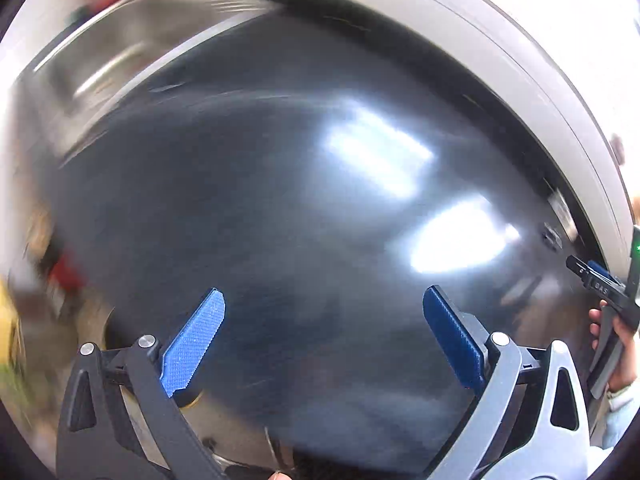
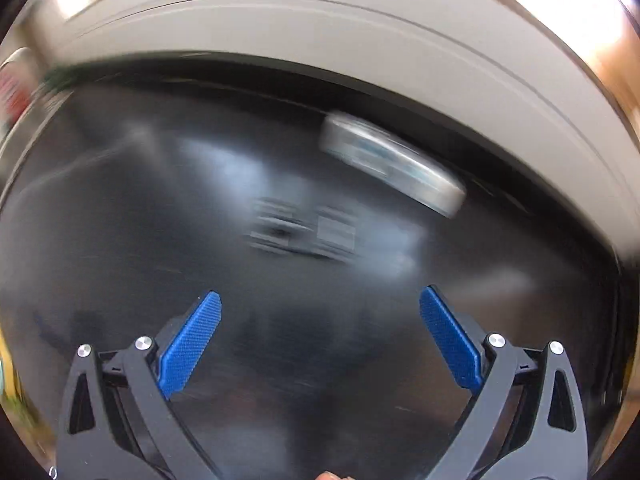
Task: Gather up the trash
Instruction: 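Swing both tools back over the countertop, then grasp the black toy car chassis with the left tool while the right tool grasps the silver blister pack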
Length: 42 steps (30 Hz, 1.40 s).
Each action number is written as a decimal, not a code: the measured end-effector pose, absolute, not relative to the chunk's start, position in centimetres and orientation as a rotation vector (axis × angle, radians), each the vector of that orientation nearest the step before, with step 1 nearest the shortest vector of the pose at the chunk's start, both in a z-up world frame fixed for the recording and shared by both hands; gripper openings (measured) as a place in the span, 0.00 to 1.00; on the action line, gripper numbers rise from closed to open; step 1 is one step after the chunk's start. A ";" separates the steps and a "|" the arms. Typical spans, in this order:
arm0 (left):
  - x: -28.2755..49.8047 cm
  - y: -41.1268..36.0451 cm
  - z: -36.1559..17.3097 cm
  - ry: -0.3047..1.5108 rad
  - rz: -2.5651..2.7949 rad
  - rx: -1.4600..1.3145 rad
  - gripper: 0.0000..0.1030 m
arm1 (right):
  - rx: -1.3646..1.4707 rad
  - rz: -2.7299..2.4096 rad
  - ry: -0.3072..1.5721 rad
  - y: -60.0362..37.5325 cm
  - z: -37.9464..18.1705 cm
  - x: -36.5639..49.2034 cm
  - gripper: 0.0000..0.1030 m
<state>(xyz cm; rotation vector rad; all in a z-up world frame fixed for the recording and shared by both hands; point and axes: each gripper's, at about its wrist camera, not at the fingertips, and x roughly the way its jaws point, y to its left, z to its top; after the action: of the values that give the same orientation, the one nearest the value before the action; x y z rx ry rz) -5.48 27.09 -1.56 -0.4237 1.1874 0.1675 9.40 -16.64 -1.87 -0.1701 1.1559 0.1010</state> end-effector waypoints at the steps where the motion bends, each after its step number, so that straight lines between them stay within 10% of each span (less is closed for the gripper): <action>1: -3.1 24.6 -1.4 1.203 0.112 -0.372 0.94 | -0.137 0.046 1.161 -19.6 -2.0 9.3 0.93; 16: 14.2 -3.2 -4.0 1.305 -0.355 0.244 0.94 | 0.232 -0.371 1.272 -43.9 -6.1 -0.2 0.93; 32: 19.0 -9.5 -7.8 1.294 -0.512 0.408 0.91 | 0.062 -0.002 1.200 -35.6 -6.1 11.0 0.93; 35: 18.1 -6.8 -6.7 1.264 -0.483 0.371 0.64 | 0.026 0.128 1.170 -31.8 -5.7 15.1 0.93; 37: 18.7 -4.5 -6.2 1.258 -0.423 0.305 0.29 | -0.010 0.208 1.135 -29.0 -5.1 17.6 0.93; 42: 18.8 1.0 -6.2 1.307 -0.322 0.071 0.29 | -0.113 0.376 1.054 -23.0 -3.7 21.6 0.93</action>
<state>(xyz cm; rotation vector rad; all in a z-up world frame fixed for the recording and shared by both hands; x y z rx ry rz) 18.81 0.97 -6.24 0.0707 1.3075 -0.3219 21.64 -23.00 -3.72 -0.1126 1.0542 0.3757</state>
